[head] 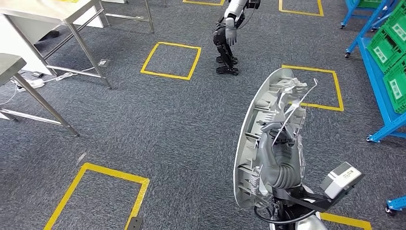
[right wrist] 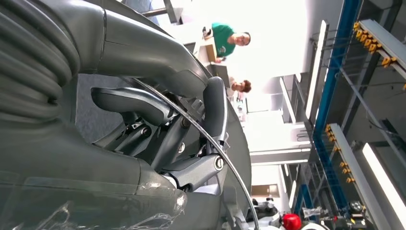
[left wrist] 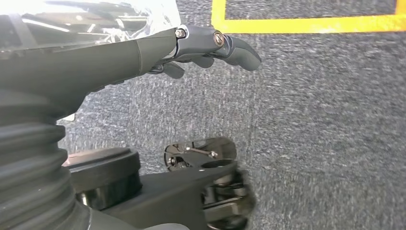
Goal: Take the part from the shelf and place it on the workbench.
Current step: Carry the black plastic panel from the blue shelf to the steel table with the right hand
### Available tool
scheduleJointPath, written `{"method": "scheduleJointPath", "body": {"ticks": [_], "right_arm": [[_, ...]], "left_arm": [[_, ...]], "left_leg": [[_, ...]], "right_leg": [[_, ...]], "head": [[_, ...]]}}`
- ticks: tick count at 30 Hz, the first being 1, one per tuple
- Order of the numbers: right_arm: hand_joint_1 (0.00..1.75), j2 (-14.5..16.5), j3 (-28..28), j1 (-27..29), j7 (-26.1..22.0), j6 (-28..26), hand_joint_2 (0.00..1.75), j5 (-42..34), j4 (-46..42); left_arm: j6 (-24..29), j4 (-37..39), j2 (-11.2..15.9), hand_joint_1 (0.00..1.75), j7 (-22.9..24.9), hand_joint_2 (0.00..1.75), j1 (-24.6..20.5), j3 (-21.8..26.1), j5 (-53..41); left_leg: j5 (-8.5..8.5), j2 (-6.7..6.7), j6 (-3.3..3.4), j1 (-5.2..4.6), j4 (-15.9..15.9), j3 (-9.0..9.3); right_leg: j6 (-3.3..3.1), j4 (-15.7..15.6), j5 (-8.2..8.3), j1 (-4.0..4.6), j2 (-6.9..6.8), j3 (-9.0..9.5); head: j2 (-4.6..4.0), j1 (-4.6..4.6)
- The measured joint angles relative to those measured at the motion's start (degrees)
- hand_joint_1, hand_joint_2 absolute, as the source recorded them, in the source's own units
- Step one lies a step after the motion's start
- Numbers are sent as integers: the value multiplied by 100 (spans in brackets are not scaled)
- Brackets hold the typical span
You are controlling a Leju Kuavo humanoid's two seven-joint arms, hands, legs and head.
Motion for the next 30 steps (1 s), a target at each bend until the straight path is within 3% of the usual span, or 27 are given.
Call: {"method": "scheduleJointPath", "body": {"ticks": [1, 3, 5, 8, 10, 12, 14, 15, 16, 19, 21, 23, 25, 28, 30], "right_arm": [[175, 0, 1, 0, 1, 0, 175, 0, 0], [175, 1, 1, -2, 1, 0, 175, 0, 0], [175, 2, 0, -6, 0, 0, 175, 0, 0], [175, 4, 0, -15, 1, 0, 175, 0, 0], [175, 7, -1, -20, 0, 0, 175, 0, -1], [175, 7, -3, -22, 0, 0, 175, 0, -1], [175, 7, -3, -20, 1, 0, 175, 0, 7], [175, 7, -2, -18, 1, 0, 175, 0, 11], [175, 7, -2, -17, 2, 0, 175, 0, 15], [175, 7, -2, -20, 1, 0, 175, 0, 19], [175, 7, -2, -22, 1, 1, 175, 0, 20], [175, 7, -2, -25, 2, 2, 175, 0, 19], [175, 8, -1, -27, 1, 2, 175, 0, 17], [175, 9, -1, -29, -1, 2, 175, 0, 15], [175, 9, 1, -25, 0, 2, 175, 0, 16]], "left_arm": [[0, 0, 1, 0, 0, 175, 3, 0, 2], [0, 0, 0, 0, 0, 175, -4, 0, 6], [2, 0, -5, 0, 0, 175, -18, 0, 9], [8, 1, -3, 0, 0, 175, -10, 0, 11], [13, 1, 2, 0, 0, 175, -10, 0, 12], [14, 1, 2, 0, -1, 175, -20, 0, 13], [14, 0, 1, 0, -1, 175, -22, 0, 14], [14, 0, 1, 0, -1, 175, -20, 0, 14], [15, 0, 2, 0, 0, 175, -20, 0, 14], [15, 0, -3, 0, -1, 175, -26, 0, 14], [14, 0, -10, 0, -1, 175, -30, 0, 14], [13, 0, -14, 0, -2, 175, -21, 0, 14], [14, 0, -14, 0, -2, 175, -13, 0, 14], [15, 0, -14, 0, -2, 175, -28, 0, 14], [15, 0, -14, 0, -2, 175, -21, 0, 14]], "left_leg": [[161, 24, -3, 9, -209, 106], [494, 175, 10, -2, -936, 488], [589, 312, 77, -43, -1387, 708], [576, 241, 201, -71, -1459, 706], [595, 163, 268, -52, -1488, 719], [598, 86, 317, -52, -1496, 725], [593, -2, 342, -77, -1492, 727], [591, -55, 347, -89, -1489, 729], [588, -113, 348, -96, -1484, 735], [573, -281, 318, -94, -1458, 736], [585, -369, 262, -75, -1441, 686], [597, -441, 196, -54, -1444, 654], [490, -331, 139, -61, -1320, 606], [29, -48, 62, -51, -405, 199], [-67, -7, 25, -24, 36, -17]], "right_leg": [[14, 2, -12, -2, -45, 12], [58, 7, -43, 7, -125, 47], [119, 12, -68, 29, -193, 66], [219, -5, -93, 21, -256, 92], [261, 158, -235, -2, -86, 29], [261, 728, -540, -7, 110, -255], [246, 1365, -743, 1, 148, -601], [232, 1472, -700, 4, 151, -680], [214, 1367, -549, 7, 161, -659], [153, 407, 2, 4, 394, -269], [140, 111, 42, 11, 522, -147], [114, 42, 40, 22, 451, -120], [63, -26, 60, 9, 344, -63], [8, -61, 46, 10, 154, 6], [7, -58, 27, 11, 40, 21]], "head": [[0, 0], [0, -2], [0, 2], [0, 17], [0, 26], [0, 47], [0, 60], [0, 60], [0, 60], [0, 54], [0, 47], [0, 46], [0, 33], [0, 7], [0, 7]]}}
